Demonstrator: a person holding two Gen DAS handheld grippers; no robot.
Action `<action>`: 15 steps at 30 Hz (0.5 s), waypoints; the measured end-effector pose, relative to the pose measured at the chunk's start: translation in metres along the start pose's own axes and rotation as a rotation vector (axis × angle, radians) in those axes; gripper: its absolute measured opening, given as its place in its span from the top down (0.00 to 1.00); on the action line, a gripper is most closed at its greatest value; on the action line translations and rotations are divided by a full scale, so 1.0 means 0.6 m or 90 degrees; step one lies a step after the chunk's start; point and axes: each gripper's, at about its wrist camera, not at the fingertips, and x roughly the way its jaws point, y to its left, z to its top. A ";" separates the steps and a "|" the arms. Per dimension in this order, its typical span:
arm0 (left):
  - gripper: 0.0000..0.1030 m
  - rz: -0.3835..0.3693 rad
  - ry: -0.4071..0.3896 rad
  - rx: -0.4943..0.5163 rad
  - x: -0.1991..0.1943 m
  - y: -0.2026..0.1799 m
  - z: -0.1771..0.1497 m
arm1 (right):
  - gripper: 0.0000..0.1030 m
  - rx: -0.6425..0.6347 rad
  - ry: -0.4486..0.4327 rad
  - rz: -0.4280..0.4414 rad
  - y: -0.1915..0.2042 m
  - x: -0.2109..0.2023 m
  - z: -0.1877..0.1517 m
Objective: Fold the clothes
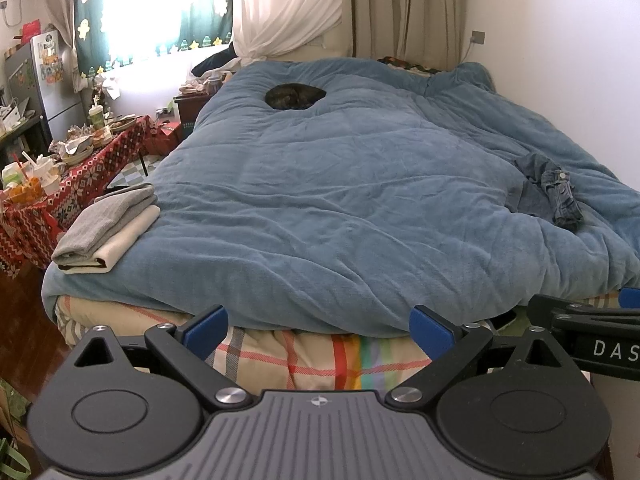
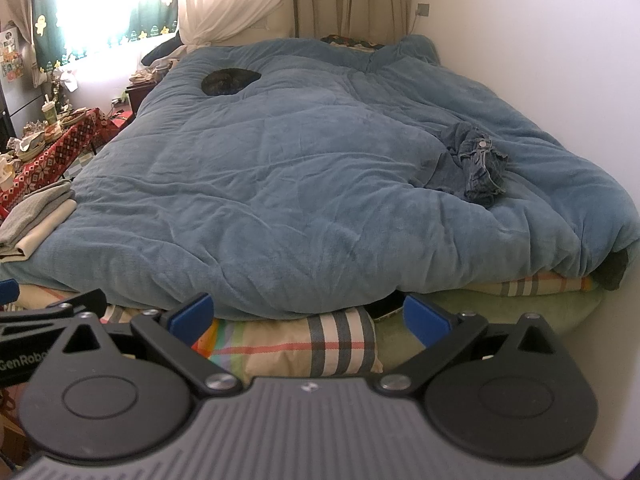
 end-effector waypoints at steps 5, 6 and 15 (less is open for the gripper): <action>0.05 -0.004 -0.003 -0.005 -0.001 0.002 -0.001 | 0.01 -0.003 0.002 -0.001 -0.001 0.002 -0.001; 0.05 -0.003 -0.003 -0.005 -0.001 0.003 -0.001 | 0.01 -0.003 0.002 -0.001 -0.001 0.002 -0.001; 0.05 -0.004 -0.003 -0.004 -0.002 0.008 -0.006 | 0.01 0.000 0.003 0.001 0.001 -0.001 0.001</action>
